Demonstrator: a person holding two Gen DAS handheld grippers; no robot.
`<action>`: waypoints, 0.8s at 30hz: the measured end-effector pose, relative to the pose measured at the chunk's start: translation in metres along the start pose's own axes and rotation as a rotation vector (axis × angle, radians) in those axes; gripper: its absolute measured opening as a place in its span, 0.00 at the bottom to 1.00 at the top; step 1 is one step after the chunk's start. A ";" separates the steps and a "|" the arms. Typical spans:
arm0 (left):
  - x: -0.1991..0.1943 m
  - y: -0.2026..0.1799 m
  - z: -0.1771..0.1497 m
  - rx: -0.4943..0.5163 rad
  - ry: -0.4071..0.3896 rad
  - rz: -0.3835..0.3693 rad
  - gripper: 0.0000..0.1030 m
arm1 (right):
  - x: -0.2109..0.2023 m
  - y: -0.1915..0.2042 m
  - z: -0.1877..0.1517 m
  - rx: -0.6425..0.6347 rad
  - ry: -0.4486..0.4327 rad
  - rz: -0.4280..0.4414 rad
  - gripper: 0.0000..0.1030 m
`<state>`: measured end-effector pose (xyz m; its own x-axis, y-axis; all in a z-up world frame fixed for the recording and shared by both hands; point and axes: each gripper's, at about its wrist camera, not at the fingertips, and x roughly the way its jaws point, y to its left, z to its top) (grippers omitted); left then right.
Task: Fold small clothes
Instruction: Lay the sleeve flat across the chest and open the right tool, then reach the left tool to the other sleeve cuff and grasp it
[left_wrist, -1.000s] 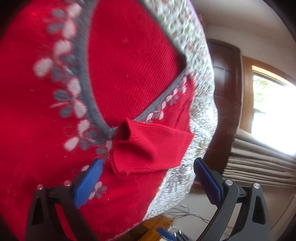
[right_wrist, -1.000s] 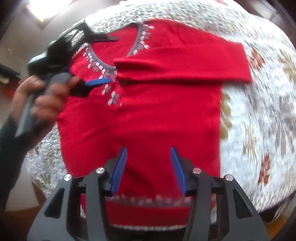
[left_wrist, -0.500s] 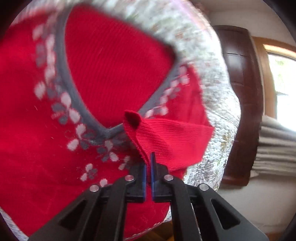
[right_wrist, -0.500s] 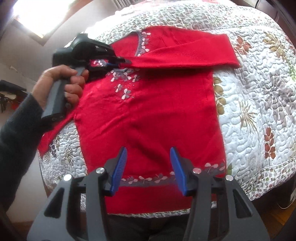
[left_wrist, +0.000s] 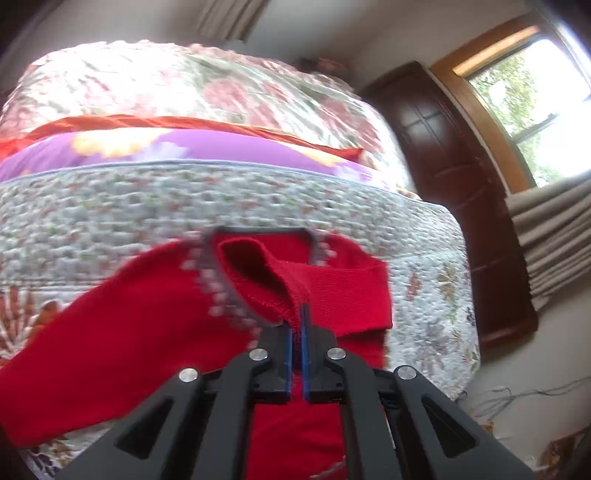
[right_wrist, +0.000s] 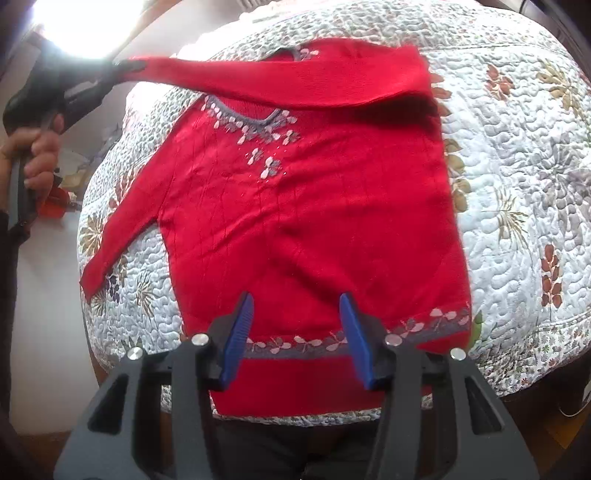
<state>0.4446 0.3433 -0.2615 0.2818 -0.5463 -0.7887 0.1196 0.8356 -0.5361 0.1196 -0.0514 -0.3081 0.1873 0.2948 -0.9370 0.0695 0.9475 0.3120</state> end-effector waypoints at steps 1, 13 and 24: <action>-0.003 0.014 -0.002 -0.016 -0.003 0.008 0.03 | 0.002 0.002 -0.001 -0.007 0.007 -0.001 0.47; 0.039 0.113 -0.045 -0.150 0.043 0.030 0.03 | 0.018 0.004 -0.004 -0.025 0.056 -0.010 0.47; 0.054 0.167 -0.064 -0.278 0.044 0.136 0.06 | 0.031 0.003 -0.004 -0.017 0.089 -0.014 0.47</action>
<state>0.4186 0.4498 -0.4128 0.2348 -0.4375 -0.8680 -0.1827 0.8572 -0.4815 0.1219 -0.0391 -0.3367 0.0987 0.2909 -0.9516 0.0545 0.9533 0.2971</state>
